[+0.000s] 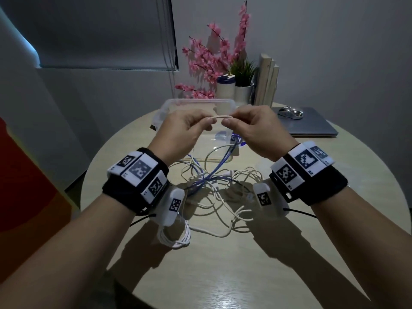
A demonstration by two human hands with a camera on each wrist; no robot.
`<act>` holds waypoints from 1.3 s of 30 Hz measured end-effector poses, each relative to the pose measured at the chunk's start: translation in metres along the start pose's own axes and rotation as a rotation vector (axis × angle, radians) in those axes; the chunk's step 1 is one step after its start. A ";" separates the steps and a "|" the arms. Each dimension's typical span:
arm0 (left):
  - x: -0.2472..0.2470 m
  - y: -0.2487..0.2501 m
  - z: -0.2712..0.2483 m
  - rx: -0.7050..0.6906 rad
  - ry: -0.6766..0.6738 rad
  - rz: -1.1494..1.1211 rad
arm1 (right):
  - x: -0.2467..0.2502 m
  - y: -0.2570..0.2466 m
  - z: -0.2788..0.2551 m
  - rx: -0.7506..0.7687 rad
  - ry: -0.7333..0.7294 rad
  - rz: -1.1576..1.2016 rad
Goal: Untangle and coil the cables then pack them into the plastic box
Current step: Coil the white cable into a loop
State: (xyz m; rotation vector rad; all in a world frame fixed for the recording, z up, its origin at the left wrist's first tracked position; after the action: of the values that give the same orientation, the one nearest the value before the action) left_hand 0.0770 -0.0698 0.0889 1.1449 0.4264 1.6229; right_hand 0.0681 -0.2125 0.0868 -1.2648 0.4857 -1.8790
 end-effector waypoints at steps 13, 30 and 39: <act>0.063 0.002 0.006 -0.036 0.397 -0.315 | 0.001 0.050 0.003 -0.195 0.010 -0.229; 0.034 -0.004 0.006 0.005 0.027 -0.010 | 0.006 0.065 0.000 -0.291 0.027 -0.032; -0.044 -0.042 -0.040 0.399 -0.698 0.098 | 0.025 0.080 0.003 -0.373 0.145 -0.072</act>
State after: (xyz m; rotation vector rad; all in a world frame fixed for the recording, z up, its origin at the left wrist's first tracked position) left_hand 0.0660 -0.0823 0.0179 1.9593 0.2361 1.1333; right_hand 0.0984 -0.2799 0.0481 -1.4026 0.9126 -2.0114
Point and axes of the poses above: each hand's wrist, its own z-axis towards the middle knuckle, its own x-axis out of the back of the hand, y = z × x, the point moved 10 cm from there along z, towards the middle knuckle, and after that the axes turned 7 degrees about -z, right-handed, at the moved point
